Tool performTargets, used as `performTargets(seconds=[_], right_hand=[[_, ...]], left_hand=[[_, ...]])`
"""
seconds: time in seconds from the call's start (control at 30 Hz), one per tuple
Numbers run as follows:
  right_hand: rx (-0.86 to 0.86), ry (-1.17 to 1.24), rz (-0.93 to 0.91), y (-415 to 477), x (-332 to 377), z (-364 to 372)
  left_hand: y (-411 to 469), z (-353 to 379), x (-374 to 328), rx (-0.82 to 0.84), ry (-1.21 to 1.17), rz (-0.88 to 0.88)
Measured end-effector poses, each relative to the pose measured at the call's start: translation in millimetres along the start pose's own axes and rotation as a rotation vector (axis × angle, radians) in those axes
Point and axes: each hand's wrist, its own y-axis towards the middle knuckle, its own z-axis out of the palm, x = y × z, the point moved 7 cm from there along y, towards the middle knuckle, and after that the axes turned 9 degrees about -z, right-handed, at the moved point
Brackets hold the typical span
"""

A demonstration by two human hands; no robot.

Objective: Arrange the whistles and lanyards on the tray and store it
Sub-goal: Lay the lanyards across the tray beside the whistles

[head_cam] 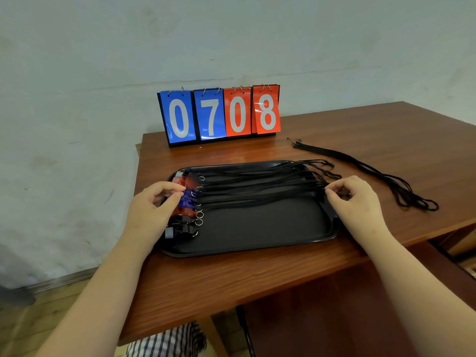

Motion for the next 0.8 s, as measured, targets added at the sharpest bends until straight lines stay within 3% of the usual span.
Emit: performTargets(seconds=[0.8], right_hand=[[0.015, 0.044, 0.061, -1.8, -4.6, 1.4]], left_hand=[[3.9, -0.4, 8.8, 0.007, -0.033, -0.049]])
